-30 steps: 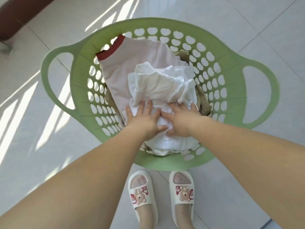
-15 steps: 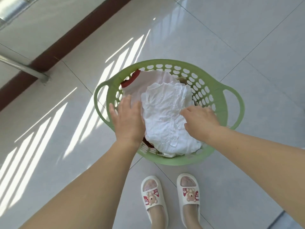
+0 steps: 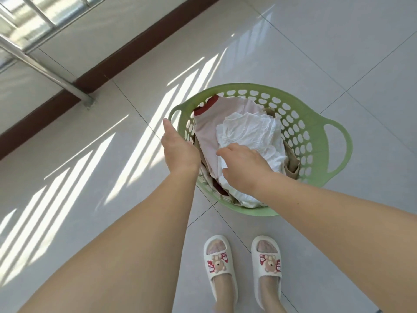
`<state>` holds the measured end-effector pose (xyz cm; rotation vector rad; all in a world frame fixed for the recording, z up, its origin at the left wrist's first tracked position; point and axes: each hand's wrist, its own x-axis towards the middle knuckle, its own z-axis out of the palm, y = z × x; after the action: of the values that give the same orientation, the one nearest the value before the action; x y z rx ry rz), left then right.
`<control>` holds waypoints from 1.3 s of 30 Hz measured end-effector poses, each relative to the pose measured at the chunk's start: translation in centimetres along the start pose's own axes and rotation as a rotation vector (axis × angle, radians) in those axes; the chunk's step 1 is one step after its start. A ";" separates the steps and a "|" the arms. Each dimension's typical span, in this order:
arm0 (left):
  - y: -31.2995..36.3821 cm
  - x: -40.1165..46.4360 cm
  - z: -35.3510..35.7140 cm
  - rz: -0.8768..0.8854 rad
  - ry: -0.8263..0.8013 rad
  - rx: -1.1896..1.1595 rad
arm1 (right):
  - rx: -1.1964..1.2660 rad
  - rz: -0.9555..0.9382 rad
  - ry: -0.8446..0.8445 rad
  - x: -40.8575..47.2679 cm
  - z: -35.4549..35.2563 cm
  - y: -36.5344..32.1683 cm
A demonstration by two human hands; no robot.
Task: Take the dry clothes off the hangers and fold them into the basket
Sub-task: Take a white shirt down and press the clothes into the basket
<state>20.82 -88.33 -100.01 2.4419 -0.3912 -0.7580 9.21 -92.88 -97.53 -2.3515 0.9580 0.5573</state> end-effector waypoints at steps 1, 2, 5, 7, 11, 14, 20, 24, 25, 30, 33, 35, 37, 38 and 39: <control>-0.1 0.0 -0.3 -0.019 -0.003 -0.034 | 0.013 -0.004 -0.011 0.0 0.2 -0.5; -0.1 0.0 -0.5 -0.036 -0.010 -0.058 | 0.030 -0.004 -0.017 -0.1 0.3 -0.9; -0.4 0.5 -0.7 -0.102 -0.079 -0.135 | 0.067 0.001 -0.045 -0.1 0.8 -2.0; -0.9 1.1 -0.7 -0.154 -0.114 -0.228 | 0.072 -0.002 -0.054 0.0 1.3 -2.7; -1.9 1.7 -0.8 -0.173 -0.118 -0.262 | 0.082 -0.014 -0.074 0.5 2.1 -3.8; -3.7 1.2 -1.1 -0.210 -0.089 -0.277 | 0.077 -0.029 -0.091 0.8 2.4 -4.4; -8.1 -1.4 -1.8 -0.377 -0.010 -0.398 | 0.026 -0.097 -0.172 0.7 3.8 -6.5; -9.9 -3.4 -2.2 -0.463 0.016 -0.505 | -0.019 -0.181 -0.233 0.3 5.3 -8.5; -10.4 -3.9 -2.6 -0.476 0.030 -0.522 | -0.029 -0.210 -0.259 0.1 5.7 -9.3; -13.2 -5.6 -4.6 -0.558 0.049 -0.637 | -0.102 -0.309 -0.304 -0.5 7.6 -12.9; -15.7 -6.2 -6.6 -0.588 0.072 -0.680 | -0.157 -0.338 -0.322 -0.9 9.2 -15.7; -17.6 -6.2 -7.8 -0.613 0.098 -0.733 | -0.165 -0.368 -0.331 -1.3 10.3 -17.7; -19.5 -6.2 -9.2 -0.637 0.120 -0.785 | -0.166 -0.397 -0.341 -1.8 11.5 -19.7; -20.4 -6.3 -10.0 -0.642 0.124 -0.795 | -0.160 -0.407 -0.343 -2.0 12.0 -20.6; -21.2 -6.4 -10.7 -0.643 0.130 -0.801 | -0.157 -0.418 -0.343 -2.2 12.5 -21.5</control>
<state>24.38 -64.05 -102.17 1.7986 0.6687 -0.7911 21.28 -71.06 -99.08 -2.3880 0.2668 0.8488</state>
